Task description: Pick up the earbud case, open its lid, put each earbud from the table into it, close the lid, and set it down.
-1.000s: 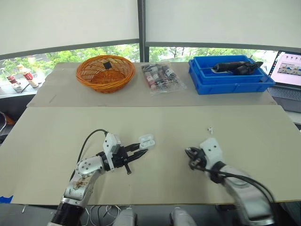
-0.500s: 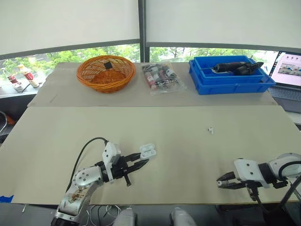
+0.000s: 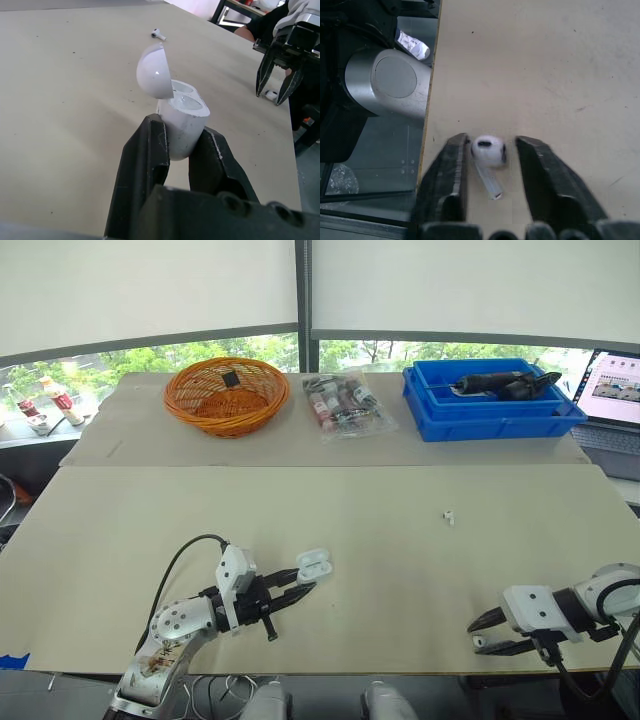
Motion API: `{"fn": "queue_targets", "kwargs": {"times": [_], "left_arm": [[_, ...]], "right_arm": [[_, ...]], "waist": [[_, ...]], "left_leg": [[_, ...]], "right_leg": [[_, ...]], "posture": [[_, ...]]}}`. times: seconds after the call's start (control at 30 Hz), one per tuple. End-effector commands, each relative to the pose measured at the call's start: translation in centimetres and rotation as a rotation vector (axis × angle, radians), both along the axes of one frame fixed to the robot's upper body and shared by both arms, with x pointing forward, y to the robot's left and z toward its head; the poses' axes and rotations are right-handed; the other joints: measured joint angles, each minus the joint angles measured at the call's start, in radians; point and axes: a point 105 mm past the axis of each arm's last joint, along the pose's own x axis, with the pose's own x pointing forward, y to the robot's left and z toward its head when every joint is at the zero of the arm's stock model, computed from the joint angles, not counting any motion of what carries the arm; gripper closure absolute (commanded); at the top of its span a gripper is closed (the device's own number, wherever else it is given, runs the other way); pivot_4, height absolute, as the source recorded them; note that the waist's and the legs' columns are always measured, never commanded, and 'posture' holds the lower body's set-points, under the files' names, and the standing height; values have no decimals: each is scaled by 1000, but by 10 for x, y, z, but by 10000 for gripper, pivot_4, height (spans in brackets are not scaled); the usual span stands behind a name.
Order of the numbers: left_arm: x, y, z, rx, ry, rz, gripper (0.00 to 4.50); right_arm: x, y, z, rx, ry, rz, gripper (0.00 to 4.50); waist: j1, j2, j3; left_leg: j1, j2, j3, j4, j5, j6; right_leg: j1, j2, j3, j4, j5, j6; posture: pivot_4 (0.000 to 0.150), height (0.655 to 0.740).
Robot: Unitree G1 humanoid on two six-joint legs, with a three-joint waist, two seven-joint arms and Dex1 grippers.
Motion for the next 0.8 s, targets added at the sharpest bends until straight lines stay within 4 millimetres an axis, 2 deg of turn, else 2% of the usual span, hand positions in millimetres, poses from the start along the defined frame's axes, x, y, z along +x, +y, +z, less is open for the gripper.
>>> {"fn": "queue_targets", "kwargs": {"times": [0.03, 0.1, 0.2, 0.3, 0.4, 0.57, 0.8], "left_arm": [[-4, -3, 11, -25, -34, -18, 39703], [-4, -3, 11, -26, -31, -17, 39703], [-5, -3, 11, -26, -24, -15, 39703], [-5, -2, 9, -26, -15, -4, 39703], [-7, -1, 8, -27, -6, 1, 39703], [-9, -8, 6, -39, 7, -3, 39703], [-13, -14, 5, -48, 22, -19, 39703]], "right_arm": [[3, 1, 5, 5, -45, 8, 14627], [5, 2, 11, 20, -65, 7, 14627], [8, 5, 31, 16, -118, -1, 14627], [2, 9, 44, -30, -130, 6, 14627], [-7, 13, 49, -109, -127, 16, 14627], [-12, 16, 39, -336, -163, -2, 14627], [-4, 24, 24, -397, -191, 24, 14627]], "waist": [[0, 0, 0], [0, 0, 0], [0, 0, 0], [2, 1, 0], [3, 1, 0], [6, 1, 0], [3, 1, 0]], "left_leg": [[0, 0, 0, 0, 0, 0], [0, 0, 0, 0, 0, 0], [0, 0, 0, 0, 0, 0], [0, 0, -1, 0, 0, 0], [0, 0, -2, 0, 0, 0], [-1, 0, -1, 0, 0, 0], [-1, 0, 0, 0, 0, 0]], "right_leg": [[0, 0, 0, 0, 0, 0], [0, 0, 0, 0, 0, 0], [0, 0, 0, 0, 0, 0], [0, 0, 1, 0, 0, 0], [0, 0, 0, 0, 0, 0], [0, 0, 0, 0, 0, 0], [0, 0, 0, 0, 0, 0]], "posture": [[1500, 7400], [1500, 7400], [1500, 7400], [1500, 7400], [1500, 7400], [1500, 7400], [1500, 7400]]}}
